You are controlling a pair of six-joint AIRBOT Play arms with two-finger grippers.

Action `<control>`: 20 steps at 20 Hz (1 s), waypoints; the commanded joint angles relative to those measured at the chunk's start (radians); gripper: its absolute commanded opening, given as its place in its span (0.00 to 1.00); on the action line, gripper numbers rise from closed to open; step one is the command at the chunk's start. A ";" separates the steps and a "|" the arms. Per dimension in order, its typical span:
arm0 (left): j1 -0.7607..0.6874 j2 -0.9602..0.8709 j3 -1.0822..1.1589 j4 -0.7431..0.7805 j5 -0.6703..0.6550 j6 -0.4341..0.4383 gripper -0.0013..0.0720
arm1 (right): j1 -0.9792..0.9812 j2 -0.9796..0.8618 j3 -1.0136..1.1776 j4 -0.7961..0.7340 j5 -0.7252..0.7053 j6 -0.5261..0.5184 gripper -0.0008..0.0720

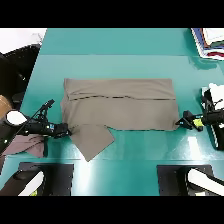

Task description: Fold the shirts.

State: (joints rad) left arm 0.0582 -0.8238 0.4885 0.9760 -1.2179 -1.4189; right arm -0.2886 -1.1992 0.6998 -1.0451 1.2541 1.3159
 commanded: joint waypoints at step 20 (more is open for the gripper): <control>0.000 -0.401 0.444 0.086 0.308 -0.009 0.06 | 0.254 -0.235 0.579 -0.150 0.028 0.089 0.03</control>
State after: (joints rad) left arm 0.0574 -1.0405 0.8371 1.0649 -1.0355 -1.4532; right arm -0.0616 -1.2835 1.1667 -1.2667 1.3151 1.4017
